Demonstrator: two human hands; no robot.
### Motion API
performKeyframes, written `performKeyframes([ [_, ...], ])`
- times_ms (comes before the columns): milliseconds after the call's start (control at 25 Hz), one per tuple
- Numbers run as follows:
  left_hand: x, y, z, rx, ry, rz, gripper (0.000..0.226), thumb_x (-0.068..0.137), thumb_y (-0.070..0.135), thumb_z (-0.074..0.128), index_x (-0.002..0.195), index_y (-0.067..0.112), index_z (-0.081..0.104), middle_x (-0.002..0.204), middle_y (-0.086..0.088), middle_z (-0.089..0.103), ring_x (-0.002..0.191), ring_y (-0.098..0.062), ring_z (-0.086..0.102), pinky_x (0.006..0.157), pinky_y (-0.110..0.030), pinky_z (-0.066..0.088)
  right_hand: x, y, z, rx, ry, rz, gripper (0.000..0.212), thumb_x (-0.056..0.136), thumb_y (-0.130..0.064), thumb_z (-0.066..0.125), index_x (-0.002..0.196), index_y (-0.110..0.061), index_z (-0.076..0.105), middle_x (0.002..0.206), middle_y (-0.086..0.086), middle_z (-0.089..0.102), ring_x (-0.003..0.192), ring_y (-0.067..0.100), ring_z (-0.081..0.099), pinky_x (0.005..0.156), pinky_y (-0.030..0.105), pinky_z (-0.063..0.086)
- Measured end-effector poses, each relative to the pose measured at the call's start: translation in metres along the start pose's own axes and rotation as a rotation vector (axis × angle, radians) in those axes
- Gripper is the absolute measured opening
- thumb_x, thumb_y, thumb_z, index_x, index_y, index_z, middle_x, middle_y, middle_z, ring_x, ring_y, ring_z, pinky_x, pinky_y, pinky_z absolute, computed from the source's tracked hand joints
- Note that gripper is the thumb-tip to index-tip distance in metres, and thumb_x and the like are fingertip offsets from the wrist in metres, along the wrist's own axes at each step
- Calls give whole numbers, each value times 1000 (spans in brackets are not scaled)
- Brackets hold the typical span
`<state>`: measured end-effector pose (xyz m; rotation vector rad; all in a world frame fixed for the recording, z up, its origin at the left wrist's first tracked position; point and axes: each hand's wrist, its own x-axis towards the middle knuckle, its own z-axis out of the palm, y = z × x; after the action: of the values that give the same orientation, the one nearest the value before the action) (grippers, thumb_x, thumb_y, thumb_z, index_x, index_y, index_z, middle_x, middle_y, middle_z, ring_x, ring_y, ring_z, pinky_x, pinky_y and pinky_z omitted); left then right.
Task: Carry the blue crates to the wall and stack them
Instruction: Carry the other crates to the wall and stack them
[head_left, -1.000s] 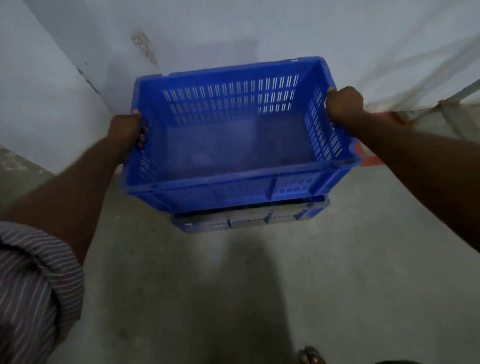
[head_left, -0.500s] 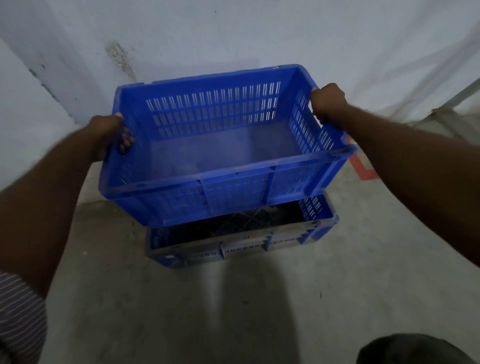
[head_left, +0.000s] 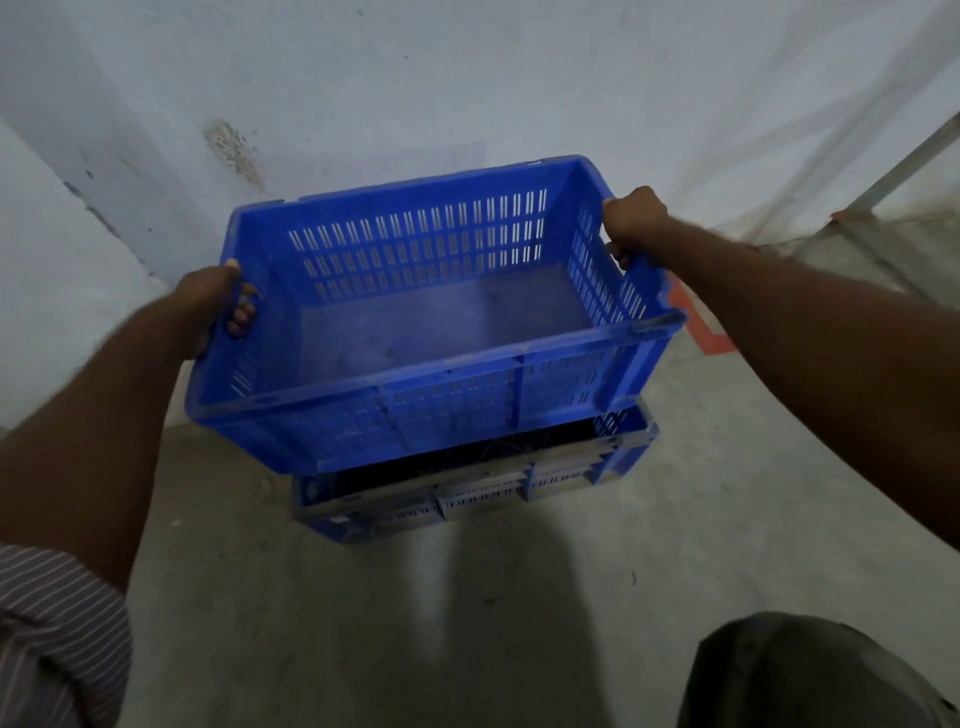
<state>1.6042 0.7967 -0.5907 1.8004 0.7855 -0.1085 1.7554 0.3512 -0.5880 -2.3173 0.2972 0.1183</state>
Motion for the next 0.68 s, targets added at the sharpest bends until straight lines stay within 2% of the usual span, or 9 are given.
performKeyframes([
  [80, 2, 4, -1, -4, -10, -22, 42, 109, 44, 26, 88, 13, 44, 70, -3, 35, 46, -10, 30, 34, -12, 25, 2, 2, -2, 24, 10, 14, 25, 96, -16, 41, 87, 4, 53, 81, 26, 65, 55, 32, 59, 47, 34, 48],
  [200, -4, 1, 6, -38, 6, -61, 42, 109, 42, 26, 82, 14, 42, 70, -3, 37, 53, -12, 32, 36, -11, 28, 2, 3, -5, 8, 14, 11, 36, 96, -24, 42, 105, 6, 59, 95, 29, 70, 62, 36, 64, 46, 34, 48],
  [320, -4, -14, 13, -25, 113, 0, 39, 107, 39, 30, 80, 14, 43, 66, -8, 39, 34, -10, 39, 34, -8, 27, -8, 6, -6, 7, 21, -1, 34, 99, -25, 42, 105, 4, 56, 90, 29, 67, 53, 33, 60, 44, 32, 46],
  [400, 0, -20, 10, -28, 99, 16, 29, 105, 34, 34, 89, 13, 46, 60, -7, 42, 26, -6, 36, 33, -8, 27, -13, 11, -6, -15, 20, 9, 32, 100, -24, 41, 102, 5, 56, 84, 27, 65, 46, 29, 54, 42, 30, 43],
  [480, -1, -18, 9, -30, 47, 22, 20, 102, 28, 37, 94, 12, 46, 60, -7, 41, 26, -6, 35, 34, -9, 27, -18, 19, -10, -31, 29, 22, 32, 100, -23, 40, 103, 5, 56, 84, 25, 65, 44, 27, 54, 40, 28, 43],
  [560, -8, -16, 10, -27, 28, 15, 24, 102, 29, 37, 85, 13, 45, 67, -7, 37, 29, -7, 36, 36, -8, 27, -23, 23, -12, -39, 28, 19, 36, 102, -24, 40, 111, 6, 58, 86, 23, 65, 45, 24, 55, 41, 29, 45],
  [680, -16, -15, 9, -13, 8, -4, 32, 104, 37, 35, 83, 15, 44, 69, -5, 38, 37, -8, 37, 37, -9, 30, -29, 25, -13, -27, 31, 30, 41, 102, -27, 40, 120, 5, 58, 96, 21, 67, 48, 23, 56, 40, 27, 44],
])
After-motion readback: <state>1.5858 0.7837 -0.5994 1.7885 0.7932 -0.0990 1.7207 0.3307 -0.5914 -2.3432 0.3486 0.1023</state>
